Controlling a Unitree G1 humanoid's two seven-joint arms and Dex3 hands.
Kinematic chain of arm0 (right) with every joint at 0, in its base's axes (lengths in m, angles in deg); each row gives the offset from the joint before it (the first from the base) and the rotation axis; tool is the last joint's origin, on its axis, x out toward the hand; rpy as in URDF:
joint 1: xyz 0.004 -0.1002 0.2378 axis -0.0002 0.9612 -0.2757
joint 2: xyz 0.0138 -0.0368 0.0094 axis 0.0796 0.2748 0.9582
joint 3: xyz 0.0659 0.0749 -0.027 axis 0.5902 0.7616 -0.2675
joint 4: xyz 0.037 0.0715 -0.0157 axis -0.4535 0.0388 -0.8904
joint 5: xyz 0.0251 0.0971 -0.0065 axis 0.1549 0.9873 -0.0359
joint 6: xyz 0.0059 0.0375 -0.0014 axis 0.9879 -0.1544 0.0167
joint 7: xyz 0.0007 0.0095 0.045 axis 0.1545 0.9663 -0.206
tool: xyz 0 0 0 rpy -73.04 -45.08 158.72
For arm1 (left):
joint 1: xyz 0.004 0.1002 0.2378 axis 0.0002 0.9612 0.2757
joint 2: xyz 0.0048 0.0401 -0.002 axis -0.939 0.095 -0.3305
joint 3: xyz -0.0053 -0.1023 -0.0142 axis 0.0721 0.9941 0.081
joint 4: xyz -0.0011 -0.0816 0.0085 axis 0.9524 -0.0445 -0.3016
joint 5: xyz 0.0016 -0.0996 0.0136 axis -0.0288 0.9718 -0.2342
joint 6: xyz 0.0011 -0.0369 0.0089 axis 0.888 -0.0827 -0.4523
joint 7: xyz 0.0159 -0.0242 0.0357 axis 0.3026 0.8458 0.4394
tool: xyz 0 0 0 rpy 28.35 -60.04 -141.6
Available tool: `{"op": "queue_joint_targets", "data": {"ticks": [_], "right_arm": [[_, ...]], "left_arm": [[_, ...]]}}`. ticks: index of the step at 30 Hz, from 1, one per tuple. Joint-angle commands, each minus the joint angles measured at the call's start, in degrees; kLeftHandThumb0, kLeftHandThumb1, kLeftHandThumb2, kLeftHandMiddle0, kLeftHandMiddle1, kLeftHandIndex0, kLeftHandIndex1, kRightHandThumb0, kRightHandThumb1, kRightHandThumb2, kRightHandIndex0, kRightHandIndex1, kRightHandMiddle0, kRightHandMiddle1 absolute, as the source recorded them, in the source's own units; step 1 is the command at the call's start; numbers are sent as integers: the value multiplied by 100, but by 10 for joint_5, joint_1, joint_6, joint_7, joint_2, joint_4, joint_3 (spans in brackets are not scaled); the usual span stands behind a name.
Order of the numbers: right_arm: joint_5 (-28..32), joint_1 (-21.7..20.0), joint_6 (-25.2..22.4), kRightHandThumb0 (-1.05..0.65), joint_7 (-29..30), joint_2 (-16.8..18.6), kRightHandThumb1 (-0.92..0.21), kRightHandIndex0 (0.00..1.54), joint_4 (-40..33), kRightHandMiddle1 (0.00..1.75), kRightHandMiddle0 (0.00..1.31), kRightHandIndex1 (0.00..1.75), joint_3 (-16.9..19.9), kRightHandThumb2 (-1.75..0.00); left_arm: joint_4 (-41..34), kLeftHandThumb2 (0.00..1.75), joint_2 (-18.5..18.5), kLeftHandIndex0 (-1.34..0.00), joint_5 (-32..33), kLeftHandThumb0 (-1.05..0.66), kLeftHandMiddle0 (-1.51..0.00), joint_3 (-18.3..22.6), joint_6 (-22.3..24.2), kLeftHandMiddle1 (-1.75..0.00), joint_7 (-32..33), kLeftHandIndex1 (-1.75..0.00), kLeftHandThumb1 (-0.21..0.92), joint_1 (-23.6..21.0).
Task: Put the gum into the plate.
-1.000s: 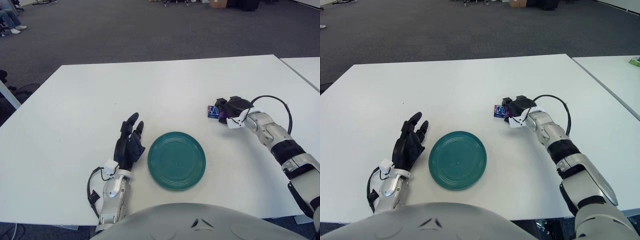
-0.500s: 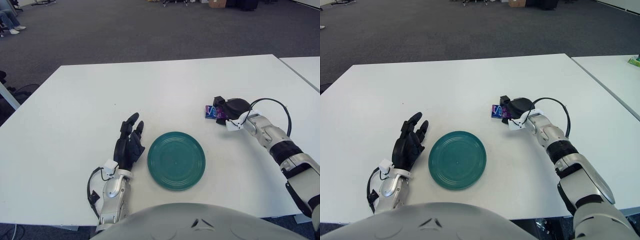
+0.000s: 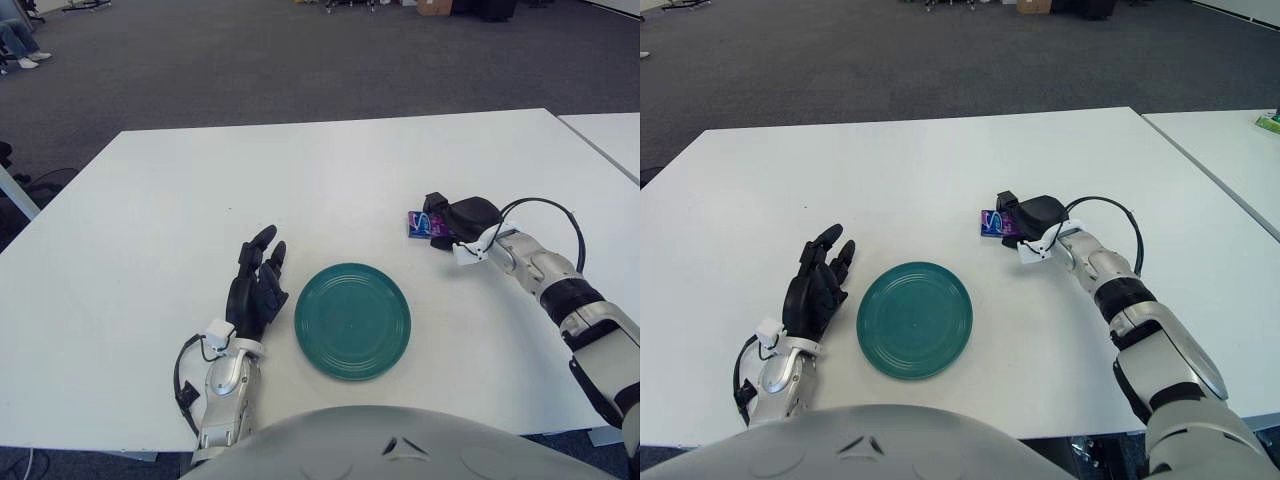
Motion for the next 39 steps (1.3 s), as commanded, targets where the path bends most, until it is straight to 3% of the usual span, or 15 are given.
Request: {"op": "queue_joint_targets", "data": {"ticks": [1, 3, 11, 16, 22, 35, 39], "right_arm": [[2, -33, 13, -45, 14, 6, -92, 102, 9, 175, 64, 175, 4, -79], [8, -39, 16, -45, 14, 6, -92, 102, 6, 175, 65, 175, 8, -78], [70, -8, -6, -45, -86, -16, -92, 101, -196, 175, 67, 175, 70, -76], [85, 18, -19, -44, -120, -21, -92, 99, -274, 175, 68, 175, 94, -73], [108, 70, -73, -44, -210, -24, -92, 100, -436, 175, 68, 175, 127, -71], [98, 76, -120, -45, -371, -12, -92, 106, -578, 175, 72, 175, 113, -72], [98, 77, -119, -44, -397, -7, -92, 107, -601, 175, 74, 175, 109, -72]], "left_arm": [[-5, 95, -6, 0, -2, -97, -41, 4, 1, -1, 2, -83, 92, -5], [-5, 96, -7, 0, -2, -97, -41, 5, 1, -1, 1, -82, 92, -5], [-7, 96, -9, 0, 5, -96, -41, 6, 8, -1, -2, -80, 92, -6], [-9, 96, -8, 0, 8, -95, -42, 7, 14, -1, 0, -79, 92, -6], [-12, 96, -7, 0, 4, -95, -41, 6, 21, -1, 6, -80, 92, -7], [16, 95, -8, 0, -4, -95, -40, 7, -12, 0, -2, -83, 92, -22], [19, 95, -8, 0, -5, -95, -38, 7, -13, 0, 0, -83, 92, -24]]}}
